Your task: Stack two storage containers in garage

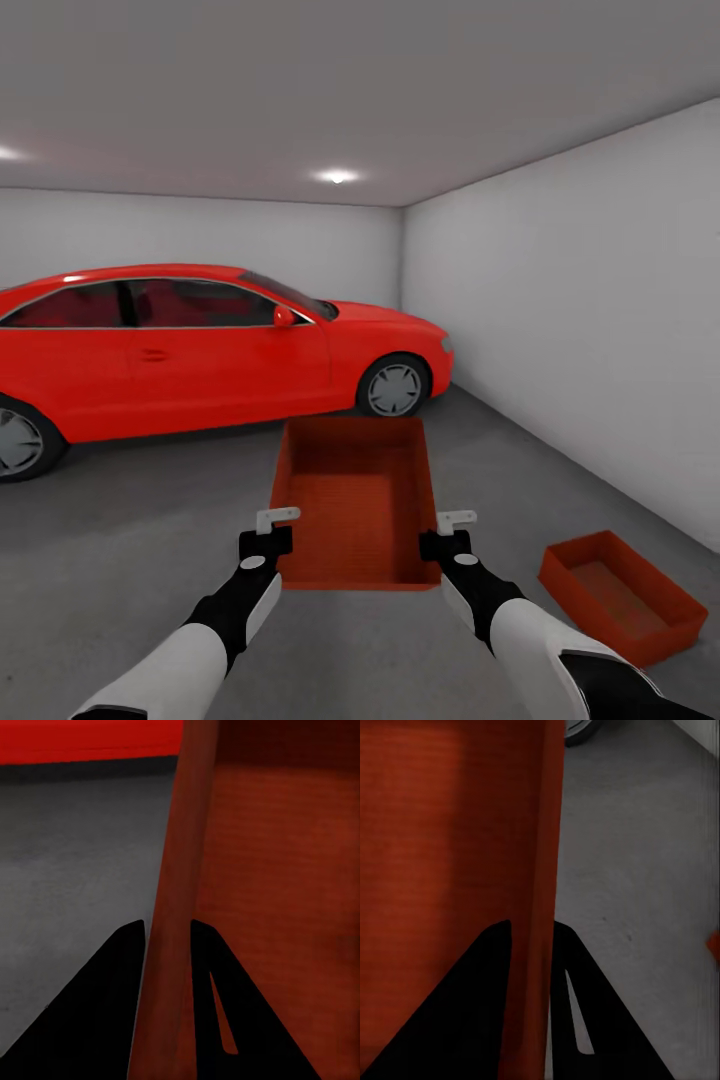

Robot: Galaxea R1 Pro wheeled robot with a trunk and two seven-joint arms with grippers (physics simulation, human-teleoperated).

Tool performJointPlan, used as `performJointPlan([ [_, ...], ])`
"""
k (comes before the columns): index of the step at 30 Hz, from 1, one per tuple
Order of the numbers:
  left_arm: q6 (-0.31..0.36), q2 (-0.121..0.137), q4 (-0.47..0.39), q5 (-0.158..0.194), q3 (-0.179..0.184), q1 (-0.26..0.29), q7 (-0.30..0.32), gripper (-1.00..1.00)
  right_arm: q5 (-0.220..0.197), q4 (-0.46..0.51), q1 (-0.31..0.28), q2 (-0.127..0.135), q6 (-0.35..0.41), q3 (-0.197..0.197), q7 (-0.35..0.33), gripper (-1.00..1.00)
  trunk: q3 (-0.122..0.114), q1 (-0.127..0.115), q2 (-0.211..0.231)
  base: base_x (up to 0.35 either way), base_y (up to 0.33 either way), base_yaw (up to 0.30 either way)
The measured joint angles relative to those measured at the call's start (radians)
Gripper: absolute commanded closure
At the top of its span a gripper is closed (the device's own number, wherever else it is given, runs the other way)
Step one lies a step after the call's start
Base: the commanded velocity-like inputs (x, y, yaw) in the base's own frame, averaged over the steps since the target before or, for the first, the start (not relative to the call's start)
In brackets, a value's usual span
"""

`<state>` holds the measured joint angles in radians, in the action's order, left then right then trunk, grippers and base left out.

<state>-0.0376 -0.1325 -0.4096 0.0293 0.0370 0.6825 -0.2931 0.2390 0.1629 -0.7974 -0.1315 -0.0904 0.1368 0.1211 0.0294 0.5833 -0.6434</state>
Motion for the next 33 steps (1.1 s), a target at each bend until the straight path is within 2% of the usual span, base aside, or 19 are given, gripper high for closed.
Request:
performJointPlan([
  [14, 0.001, 0.000, 0.000, 0.001, 0.000, 0.000, 0.000, 1.00, 0.000, -0.001, 0.000, 0.000, 0.001, 0.000, 0.001, 1.00, 0.000, 0.000, 0.000, 0.322, 0.027, -0.247],
  [33, 0.001, 0.002, 0.000, 0.001, 0.001, 0.000, 0.001, 1.00, 0.000, -0.001, 0.000, -0.002, 0.001, 0.000, 0.003, 1.00, 0.000, 0.000, 0.000, 0.307, 0.200, -0.247],
])
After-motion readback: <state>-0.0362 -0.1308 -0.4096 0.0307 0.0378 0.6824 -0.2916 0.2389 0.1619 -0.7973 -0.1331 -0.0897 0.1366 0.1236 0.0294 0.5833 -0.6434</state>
